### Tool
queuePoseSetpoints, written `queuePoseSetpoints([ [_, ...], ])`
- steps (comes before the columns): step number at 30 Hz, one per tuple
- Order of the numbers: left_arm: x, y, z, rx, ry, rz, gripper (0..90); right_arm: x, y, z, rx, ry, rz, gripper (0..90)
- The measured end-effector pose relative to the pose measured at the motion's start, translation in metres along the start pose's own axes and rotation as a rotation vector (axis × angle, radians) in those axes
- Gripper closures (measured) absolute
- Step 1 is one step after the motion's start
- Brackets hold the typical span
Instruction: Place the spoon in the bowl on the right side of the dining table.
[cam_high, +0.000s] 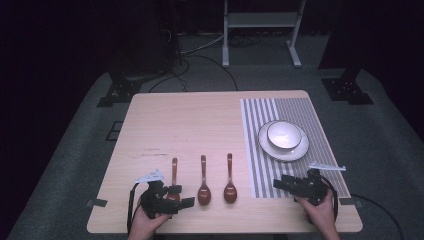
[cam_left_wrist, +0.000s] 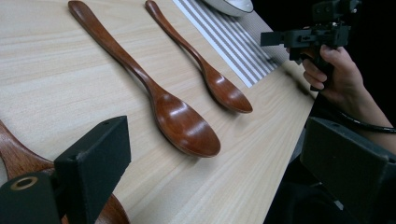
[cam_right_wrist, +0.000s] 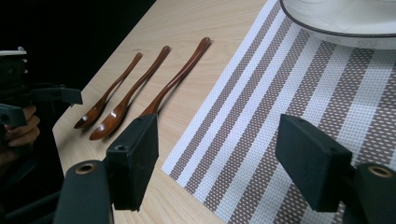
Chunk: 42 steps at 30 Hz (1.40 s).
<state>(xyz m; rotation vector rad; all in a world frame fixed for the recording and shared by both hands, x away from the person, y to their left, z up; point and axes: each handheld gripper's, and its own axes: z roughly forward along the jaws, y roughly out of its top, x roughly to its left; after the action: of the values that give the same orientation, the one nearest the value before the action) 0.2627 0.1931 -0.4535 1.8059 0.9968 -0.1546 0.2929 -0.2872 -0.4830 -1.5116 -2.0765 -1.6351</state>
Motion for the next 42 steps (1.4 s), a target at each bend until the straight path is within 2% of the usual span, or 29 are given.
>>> queuePoseSetpoints([
  [10, -0.002, 0.000, 0.003, 0.000, -0.011, -0.006, 7.5, 0.008, 0.007, 0.006, 0.013, -0.003, -0.039, 29.3],
  [22, -0.004, 0.000, 0.006, 0.003, -0.009, -0.001, 7.5, 0.017, 0.017, 0.021, 0.033, -0.001, -0.078, 29.3],
  [42, -0.011, 0.004, 0.022, 0.027, -0.049, -0.015, 7.5, 0.031, 0.032, 0.042, 0.091, 0.008, -0.124, 29.3],
])
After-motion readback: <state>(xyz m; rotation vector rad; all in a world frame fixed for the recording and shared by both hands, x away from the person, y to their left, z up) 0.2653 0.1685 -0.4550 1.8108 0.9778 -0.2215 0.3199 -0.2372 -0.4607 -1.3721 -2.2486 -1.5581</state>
